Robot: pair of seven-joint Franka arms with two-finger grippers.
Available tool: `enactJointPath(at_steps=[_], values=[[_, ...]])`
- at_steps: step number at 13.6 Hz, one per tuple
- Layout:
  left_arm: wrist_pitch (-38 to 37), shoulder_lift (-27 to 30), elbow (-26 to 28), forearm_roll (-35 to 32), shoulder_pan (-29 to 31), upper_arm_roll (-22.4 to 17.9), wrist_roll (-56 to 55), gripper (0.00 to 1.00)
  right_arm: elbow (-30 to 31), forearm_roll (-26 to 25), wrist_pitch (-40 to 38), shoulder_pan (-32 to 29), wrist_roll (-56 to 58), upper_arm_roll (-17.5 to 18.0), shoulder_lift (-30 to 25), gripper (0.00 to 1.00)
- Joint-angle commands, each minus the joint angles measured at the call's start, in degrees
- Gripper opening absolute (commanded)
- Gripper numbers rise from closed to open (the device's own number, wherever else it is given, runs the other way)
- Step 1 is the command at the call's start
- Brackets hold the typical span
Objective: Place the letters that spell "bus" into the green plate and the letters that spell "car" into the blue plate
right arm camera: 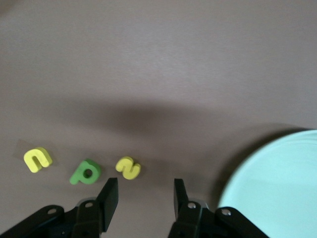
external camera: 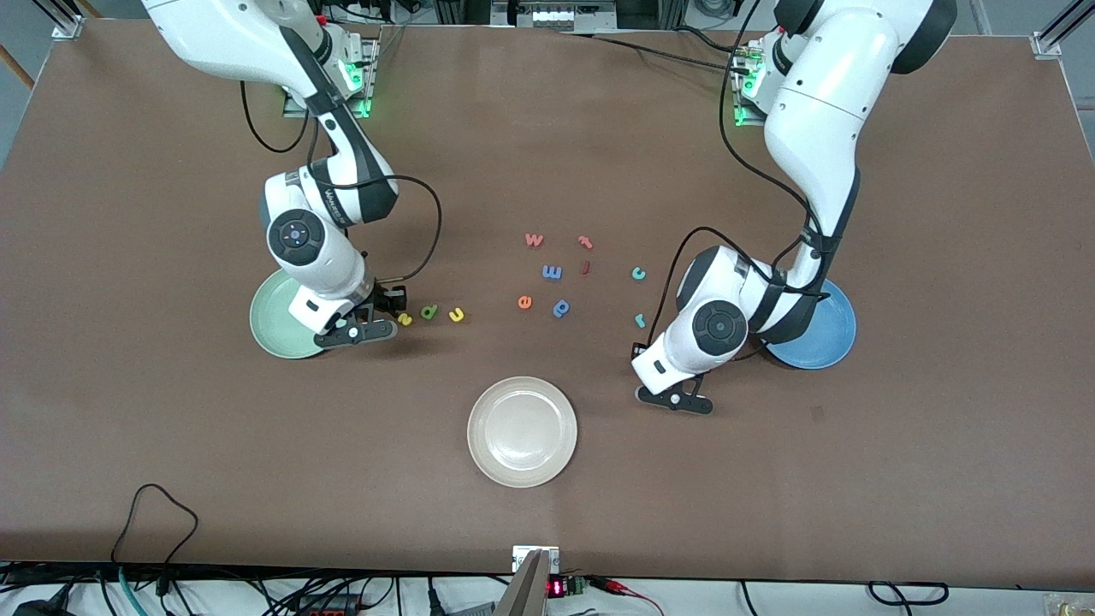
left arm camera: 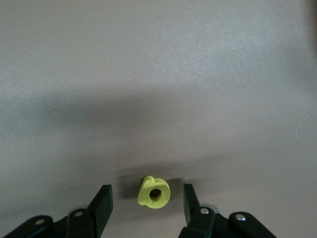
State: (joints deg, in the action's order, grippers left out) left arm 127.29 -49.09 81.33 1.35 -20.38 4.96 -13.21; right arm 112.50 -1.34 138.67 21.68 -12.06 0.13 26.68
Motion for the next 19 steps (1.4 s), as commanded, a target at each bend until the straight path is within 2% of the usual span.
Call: enactJointPath(at_steps=[1, 4, 10, 16, 19], values=[[-0.03, -0.92, -1.70, 0.23, -0.89, -0.57, 0.20, 0.63, -0.79, 0.55, 2.91, 1.96, -1.83, -0.31, 2.32, 0.54], [-0.03, -1.36, -1.53, 0.23, -0.97, -0.57, -0.15, 0.56, -0.88, -0.06, 5.12, 1.96, -1.57, -0.39, 3.99, 0.54], [-0.03, -1.72, -1.18, 0.23, -1.33, -0.66, -0.15, 0.51, -1.32, -0.24, 7.66, 2.23, -1.04, -0.39, 6.54, 0.54], [-0.03, -2.33, -1.09, 0.23, -1.24, -0.66, -0.15, 0.24, -0.79, -0.33, 7.32, 2.40, -0.95, -0.39, 7.16, 0.54], [-1.25, -0.93, -1.09, 0.14, -0.01, -1.00, 0.64, 0.19, -0.44, -0.42, 7.14, 2.40, -0.95, -0.39, 7.16, 0.54]])
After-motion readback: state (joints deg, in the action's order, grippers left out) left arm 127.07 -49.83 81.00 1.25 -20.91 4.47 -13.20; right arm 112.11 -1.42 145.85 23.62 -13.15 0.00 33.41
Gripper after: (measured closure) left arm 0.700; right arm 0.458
